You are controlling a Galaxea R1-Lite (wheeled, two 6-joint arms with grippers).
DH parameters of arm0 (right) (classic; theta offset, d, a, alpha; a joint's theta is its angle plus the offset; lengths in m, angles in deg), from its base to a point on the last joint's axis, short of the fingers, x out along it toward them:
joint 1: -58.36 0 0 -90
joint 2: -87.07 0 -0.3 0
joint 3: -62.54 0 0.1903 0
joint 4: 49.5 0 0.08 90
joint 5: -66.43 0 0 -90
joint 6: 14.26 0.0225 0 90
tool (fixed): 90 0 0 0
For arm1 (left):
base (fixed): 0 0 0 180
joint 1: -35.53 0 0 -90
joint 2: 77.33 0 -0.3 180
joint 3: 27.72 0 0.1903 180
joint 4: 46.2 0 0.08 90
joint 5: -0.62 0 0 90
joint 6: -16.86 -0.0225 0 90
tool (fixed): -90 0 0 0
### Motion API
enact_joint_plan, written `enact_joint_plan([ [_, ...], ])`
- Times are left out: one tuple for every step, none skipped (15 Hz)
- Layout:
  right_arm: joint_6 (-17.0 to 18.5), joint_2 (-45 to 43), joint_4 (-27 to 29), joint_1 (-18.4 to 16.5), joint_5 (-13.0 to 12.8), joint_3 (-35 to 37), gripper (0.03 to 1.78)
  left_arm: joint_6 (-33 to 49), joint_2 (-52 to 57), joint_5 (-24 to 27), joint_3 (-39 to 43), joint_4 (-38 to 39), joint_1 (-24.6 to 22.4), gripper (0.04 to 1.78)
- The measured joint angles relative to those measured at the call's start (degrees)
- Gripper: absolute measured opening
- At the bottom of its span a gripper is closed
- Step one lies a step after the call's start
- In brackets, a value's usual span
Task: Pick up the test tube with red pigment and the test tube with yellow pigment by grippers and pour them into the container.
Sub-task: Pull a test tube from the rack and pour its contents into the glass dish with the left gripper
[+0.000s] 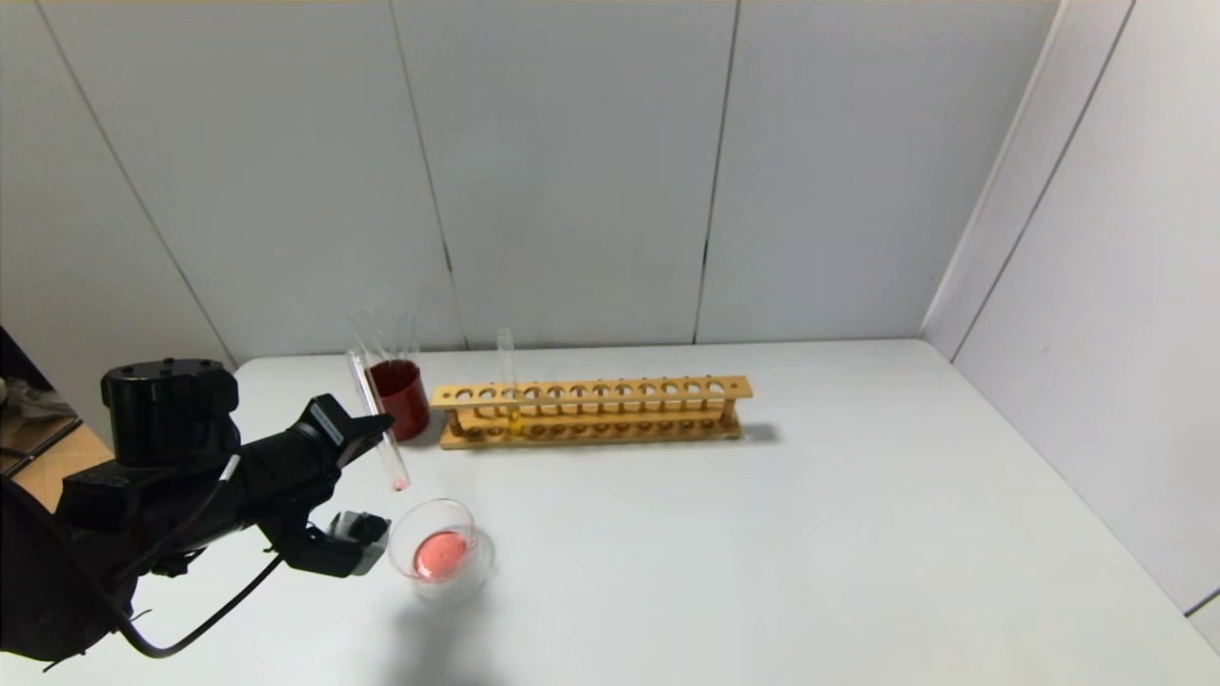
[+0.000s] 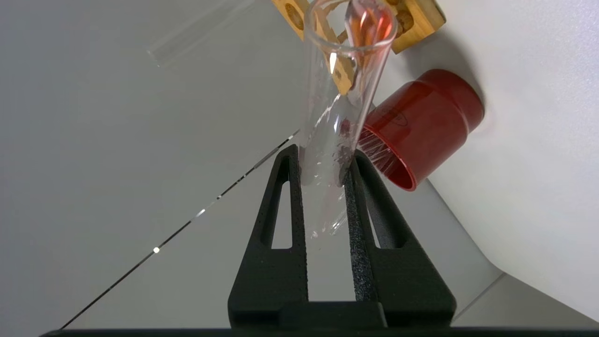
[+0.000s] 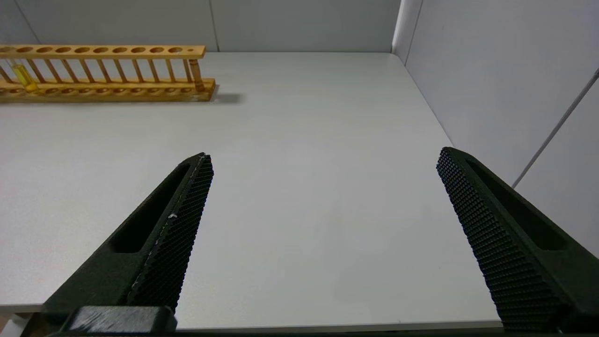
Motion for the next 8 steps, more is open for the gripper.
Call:
enact_joint_plan([
  [0.0,0.0,0.0,0.0,0.0,0.0,1.75,-0.2,0.1,0.0,0.0,0.0,0.0,0.31],
  [0.0,0.0,0.0,0.0,0.0,0.0,1.75,-0.7,0.3,0.0,0.1,0.0,0.0,0.31],
  [0.0,0.0,0.0,0.0,0.0,0.0,1.75,-1.4,0.5,0.0,0.1,0.0,0.0,0.31],
  [0.0,0.0,0.0,0.0,0.0,0.0,1.75,-1.5,0.6,0.0,0.3,0.0,0.0,0.31],
  [0.0,0.0,0.0,0.0,0.0,0.0,1.75,-1.6,0.7,0.0,0.4,0.0,0.0,0.31],
  [0.0,0.0,0.0,0.0,0.0,0.0,1.75,-1.7,0.8,0.0,0.4,0.0,0.0,0.31],
  [0.0,0.0,0.0,0.0,0.0,0.0,1.75,-1.8,0.9,0.0,0.5,0.0,0.0,0.31],
  [0.0,0.0,0.0,0.0,0.0,0.0,1.75,-2.3,1.0,0.0,0.5,0.0,0.0,0.31],
])
